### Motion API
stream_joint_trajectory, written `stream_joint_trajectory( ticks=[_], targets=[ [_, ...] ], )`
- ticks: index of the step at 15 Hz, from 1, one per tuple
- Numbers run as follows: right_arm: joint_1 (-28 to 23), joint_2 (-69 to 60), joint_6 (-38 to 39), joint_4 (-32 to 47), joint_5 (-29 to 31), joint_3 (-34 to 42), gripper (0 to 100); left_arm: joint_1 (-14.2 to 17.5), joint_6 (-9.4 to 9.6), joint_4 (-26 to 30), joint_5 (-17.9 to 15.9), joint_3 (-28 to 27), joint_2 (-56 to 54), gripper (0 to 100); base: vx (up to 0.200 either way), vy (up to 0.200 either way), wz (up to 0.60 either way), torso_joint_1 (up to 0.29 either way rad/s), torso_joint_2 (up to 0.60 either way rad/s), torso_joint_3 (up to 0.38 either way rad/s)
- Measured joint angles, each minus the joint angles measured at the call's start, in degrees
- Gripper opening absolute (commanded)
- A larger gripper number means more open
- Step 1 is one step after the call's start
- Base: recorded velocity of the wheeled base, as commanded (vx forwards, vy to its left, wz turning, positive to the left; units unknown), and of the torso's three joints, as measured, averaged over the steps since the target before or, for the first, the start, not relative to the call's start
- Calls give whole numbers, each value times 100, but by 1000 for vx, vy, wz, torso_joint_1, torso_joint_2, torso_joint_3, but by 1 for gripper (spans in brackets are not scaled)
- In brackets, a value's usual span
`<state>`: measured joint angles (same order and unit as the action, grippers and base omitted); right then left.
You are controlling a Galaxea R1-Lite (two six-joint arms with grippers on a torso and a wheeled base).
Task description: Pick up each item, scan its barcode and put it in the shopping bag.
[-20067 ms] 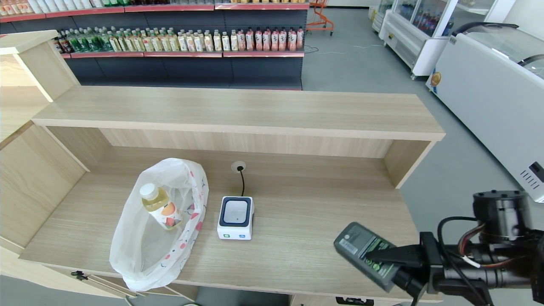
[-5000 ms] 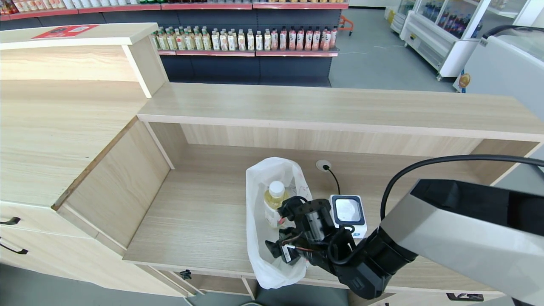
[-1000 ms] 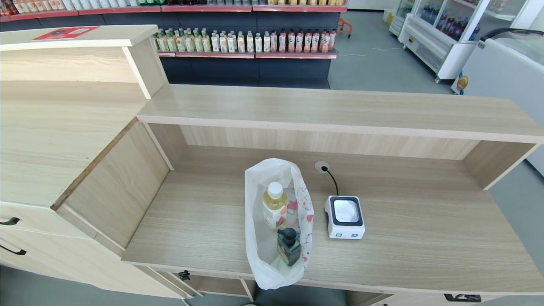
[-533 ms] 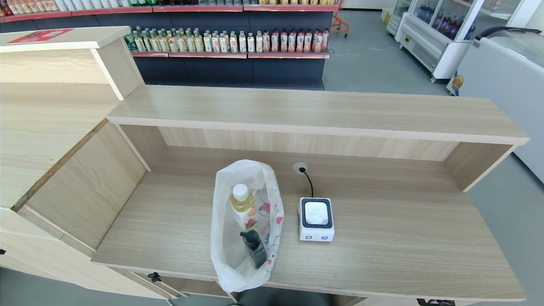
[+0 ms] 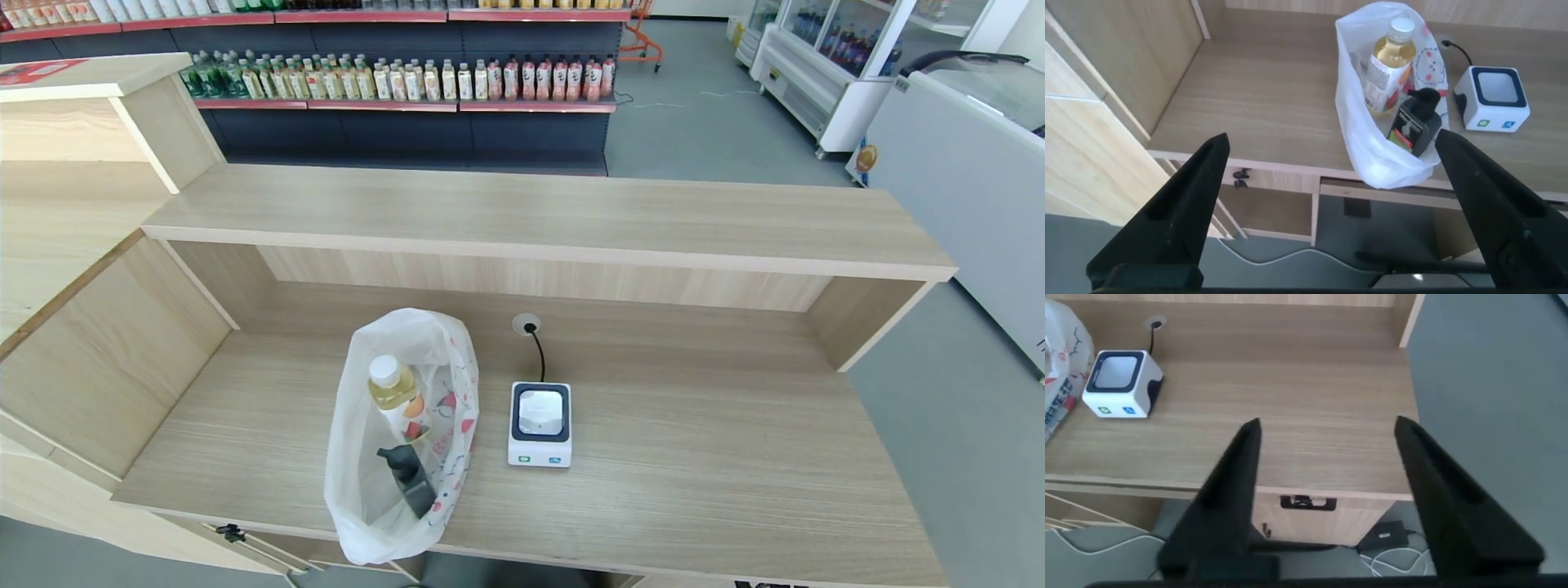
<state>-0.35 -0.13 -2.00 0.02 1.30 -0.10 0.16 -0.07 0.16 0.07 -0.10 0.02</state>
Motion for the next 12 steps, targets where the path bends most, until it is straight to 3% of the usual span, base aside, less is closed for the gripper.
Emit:
stream_joint_trajectory(
  ticks=[12],
  targets=[
    [2, 2, 78, 2, 2, 0, 0, 2, 0, 0, -5, 0, 0, 100, 17, 0, 0, 0, 0, 0]
  ],
)
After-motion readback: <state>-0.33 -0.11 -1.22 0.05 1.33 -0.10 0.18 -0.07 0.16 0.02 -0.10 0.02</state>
